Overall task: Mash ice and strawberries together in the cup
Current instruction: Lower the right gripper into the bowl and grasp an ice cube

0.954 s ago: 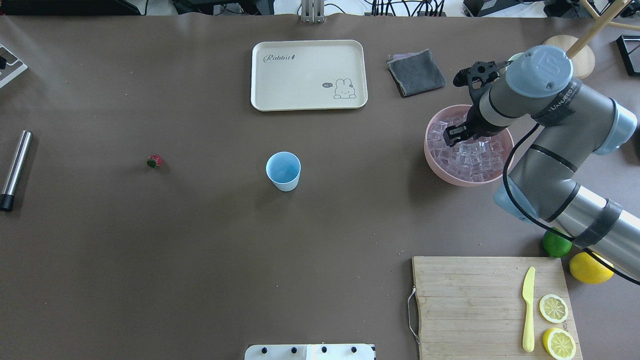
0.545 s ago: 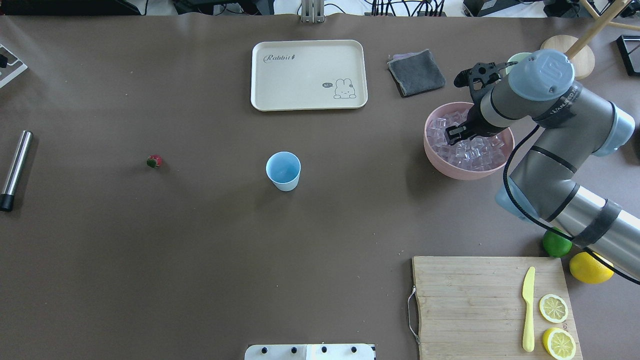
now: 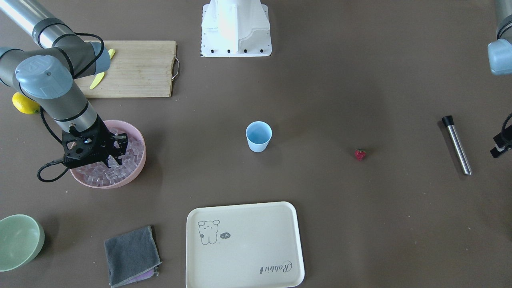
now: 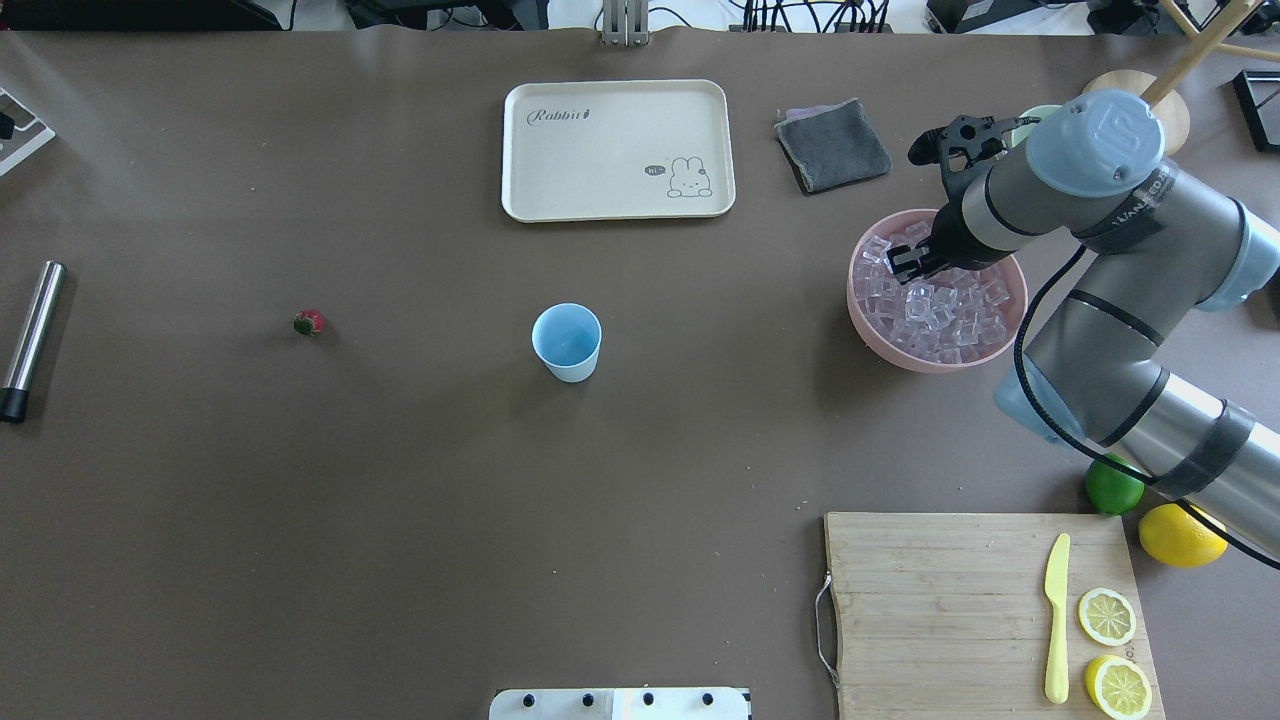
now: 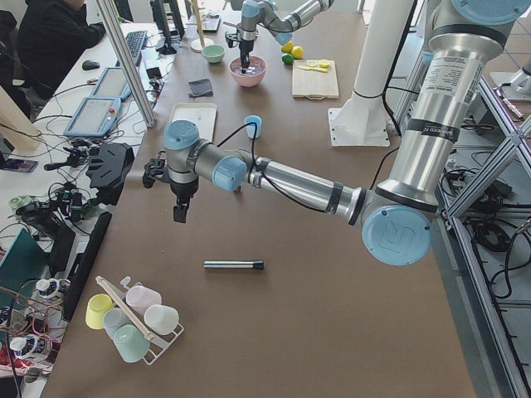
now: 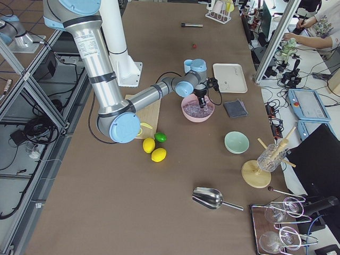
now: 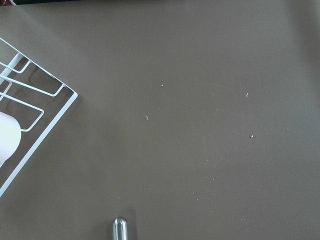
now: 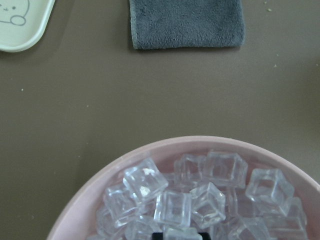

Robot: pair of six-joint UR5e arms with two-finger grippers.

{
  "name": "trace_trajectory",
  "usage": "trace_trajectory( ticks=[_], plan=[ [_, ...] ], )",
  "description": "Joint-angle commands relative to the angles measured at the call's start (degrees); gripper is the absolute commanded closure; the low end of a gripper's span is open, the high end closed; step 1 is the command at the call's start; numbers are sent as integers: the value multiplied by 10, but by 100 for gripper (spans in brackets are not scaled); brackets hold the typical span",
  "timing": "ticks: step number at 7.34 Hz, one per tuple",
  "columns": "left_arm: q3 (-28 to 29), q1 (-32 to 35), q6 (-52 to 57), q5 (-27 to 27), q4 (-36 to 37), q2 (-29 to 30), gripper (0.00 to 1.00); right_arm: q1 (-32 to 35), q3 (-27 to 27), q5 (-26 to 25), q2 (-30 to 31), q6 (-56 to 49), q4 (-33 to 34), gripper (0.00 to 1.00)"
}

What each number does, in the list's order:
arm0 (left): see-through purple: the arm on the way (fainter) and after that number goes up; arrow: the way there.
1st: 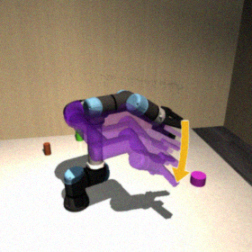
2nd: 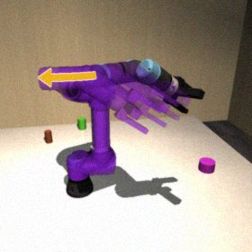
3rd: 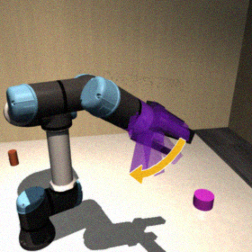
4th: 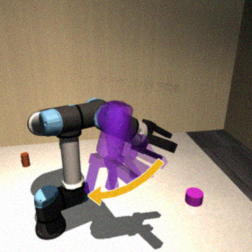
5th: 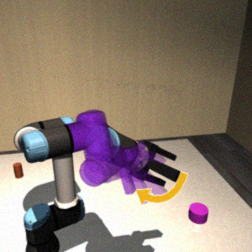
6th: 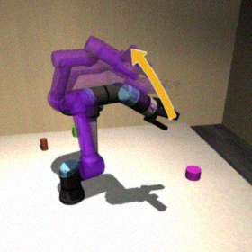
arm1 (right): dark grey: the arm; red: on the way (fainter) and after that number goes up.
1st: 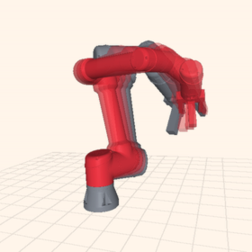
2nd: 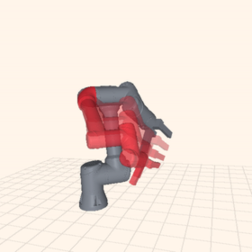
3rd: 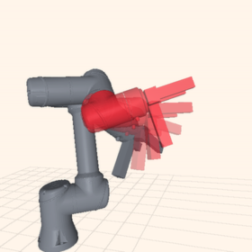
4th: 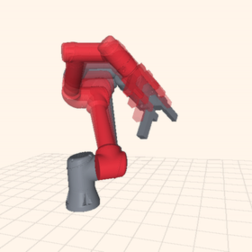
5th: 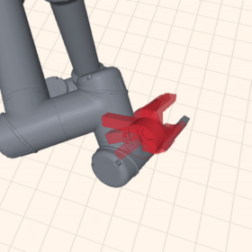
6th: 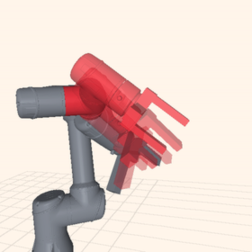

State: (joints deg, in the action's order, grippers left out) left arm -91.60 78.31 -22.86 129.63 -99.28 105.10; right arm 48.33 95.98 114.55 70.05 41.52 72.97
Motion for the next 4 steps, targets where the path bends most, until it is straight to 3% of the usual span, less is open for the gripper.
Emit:
trace_trajectory(
  ticks=[1,2,4],
  plan=[
    [0,0,0,0,0,-1,2,12,49,23,-12,12,73,100],
    [-1,0,-1,0,0,-1,2,12,64,23,-39,17,112,100],
    [-1,0,-1,0,0,-1,2,-37,62,14,-130,169,139,100]
  ],
)
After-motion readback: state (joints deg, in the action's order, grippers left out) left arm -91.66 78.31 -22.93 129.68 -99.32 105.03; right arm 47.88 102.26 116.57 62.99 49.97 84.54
